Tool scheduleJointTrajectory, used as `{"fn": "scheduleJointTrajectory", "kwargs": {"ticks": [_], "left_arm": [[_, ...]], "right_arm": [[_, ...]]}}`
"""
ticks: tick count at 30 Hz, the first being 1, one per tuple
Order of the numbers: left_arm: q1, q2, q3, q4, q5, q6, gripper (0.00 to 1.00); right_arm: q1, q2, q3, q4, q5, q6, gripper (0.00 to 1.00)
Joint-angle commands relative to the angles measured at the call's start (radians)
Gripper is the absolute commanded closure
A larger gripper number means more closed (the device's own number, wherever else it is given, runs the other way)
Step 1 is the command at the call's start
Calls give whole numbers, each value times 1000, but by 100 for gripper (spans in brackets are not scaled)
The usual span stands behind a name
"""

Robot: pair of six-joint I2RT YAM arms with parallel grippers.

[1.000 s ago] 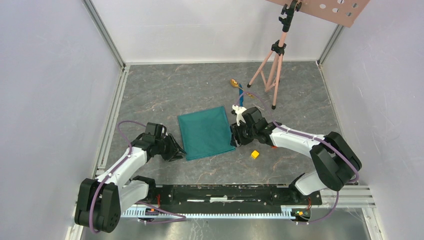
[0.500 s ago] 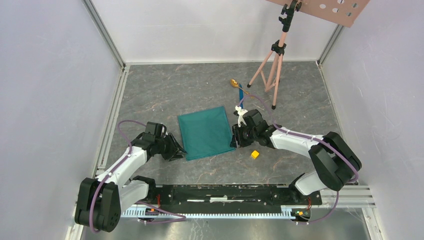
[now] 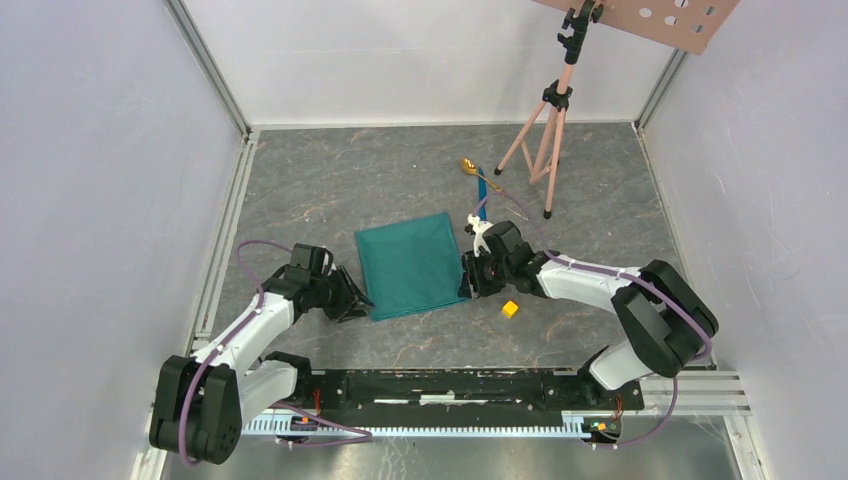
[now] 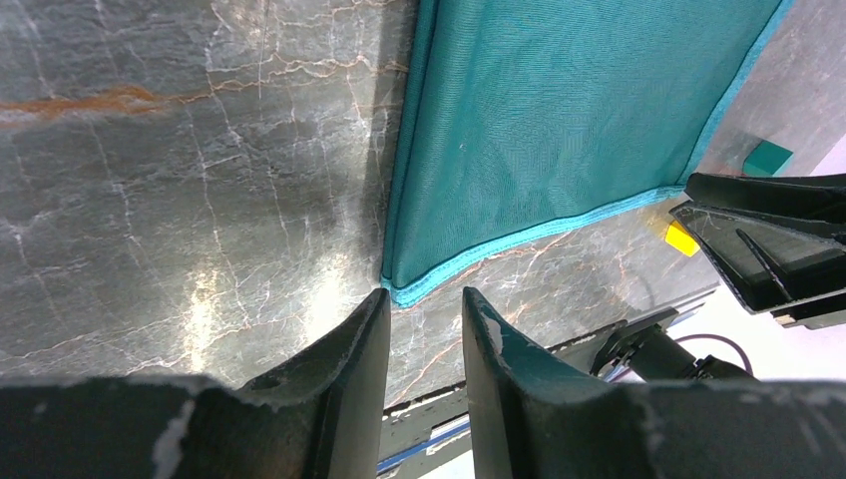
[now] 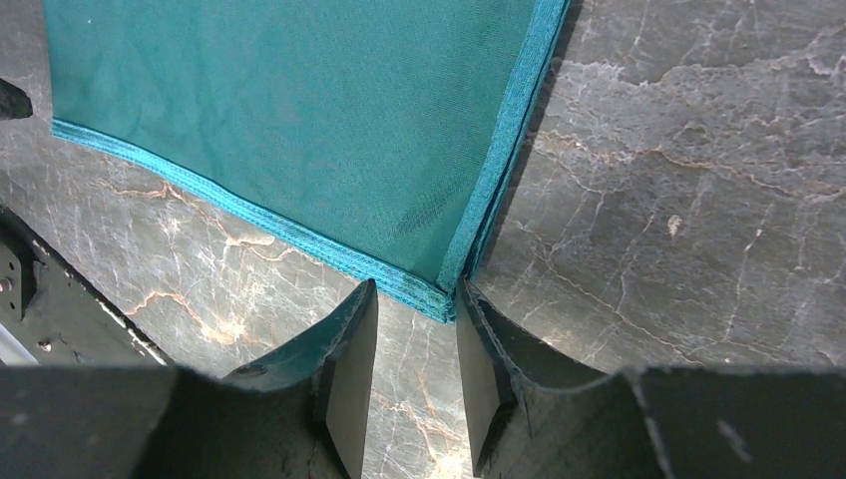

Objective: Fold the napkin into a case and place the utensils inside
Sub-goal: Pick up the top corner of the square-folded napkin from the center of the board.

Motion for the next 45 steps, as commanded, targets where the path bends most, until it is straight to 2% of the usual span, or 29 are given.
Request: {"fn": "scheduleJointTrajectory", "kwargs": {"ticks": [1, 24, 34, 41, 45], "left_arm": [[-4, -5, 33, 15, 19, -11, 60], [-3, -2, 35, 15, 18, -9, 60], [-3, 9, 35, 20, 16, -6, 60], [-4, 1, 30, 20, 9, -14, 60], [-3, -17, 28, 12, -18, -27, 60]], "right_arm": [[13, 2, -9, 44, -11, 6, 60], [25, -27, 8, 45, -19, 16, 63], [28, -24, 16, 44, -28, 21, 72], [28, -5, -9, 64, -26, 29, 70], [28, -6, -21, 83, -10, 26, 73]]}}
